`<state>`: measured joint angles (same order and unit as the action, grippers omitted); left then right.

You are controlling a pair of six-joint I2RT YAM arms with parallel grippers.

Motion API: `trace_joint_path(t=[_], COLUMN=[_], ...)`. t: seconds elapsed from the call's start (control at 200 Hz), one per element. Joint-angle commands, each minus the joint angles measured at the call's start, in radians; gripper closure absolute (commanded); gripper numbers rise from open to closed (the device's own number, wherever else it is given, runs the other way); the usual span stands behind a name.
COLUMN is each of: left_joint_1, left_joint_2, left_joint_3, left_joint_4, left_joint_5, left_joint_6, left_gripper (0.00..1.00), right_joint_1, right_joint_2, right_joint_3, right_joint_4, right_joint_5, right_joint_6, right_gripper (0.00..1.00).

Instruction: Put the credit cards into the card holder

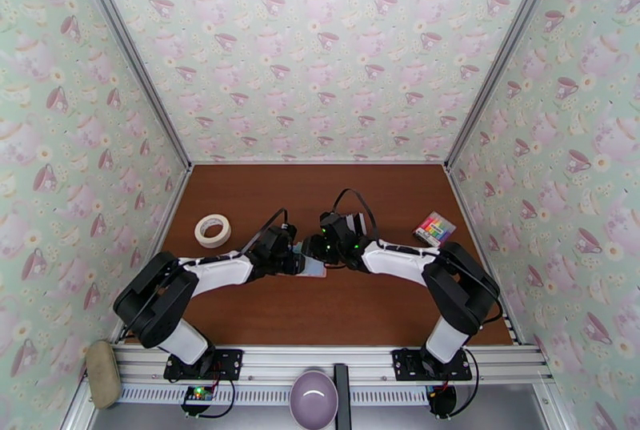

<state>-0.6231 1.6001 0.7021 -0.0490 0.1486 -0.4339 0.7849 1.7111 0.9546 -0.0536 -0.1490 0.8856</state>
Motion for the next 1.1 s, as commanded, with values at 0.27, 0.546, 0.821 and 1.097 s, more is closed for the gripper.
trace_joint_path(t=[0.27, 0.546, 0.821, 1.097], left_joint_1=[0.012, 0.017, 0.017, 0.02], left_joint_2=[0.078, 0.083, 0.085, 0.084], left_joint_3=[-0.046, -0.043, -0.045, -0.045], left_joint_4=[-0.123, -0.118, -0.116, -0.115], left_joint_5=[-0.002, 0.009, 0.014, 0.016], left_joint_6=[-0.016, -0.016, -0.016, -0.016], left_gripper=[0.61, 0.62, 0.62, 0.63], right_joint_1=[-0.003, 0.004, 0.017, 0.023], right_joint_2=[0.031, 0.041, 0.057, 0.068], right_joint_3=[-0.017, -0.074, -0.076, -0.084], right_joint_4=[-0.014, 0.06, 0.085, 0.115], right_joint_5=[-0.017, -0.05, -0.065, -0.076], right_joint_6=[0.001, 0.052, 0.075, 0.106], right_gripper=[0.55, 0.55, 0.56, 0.56])
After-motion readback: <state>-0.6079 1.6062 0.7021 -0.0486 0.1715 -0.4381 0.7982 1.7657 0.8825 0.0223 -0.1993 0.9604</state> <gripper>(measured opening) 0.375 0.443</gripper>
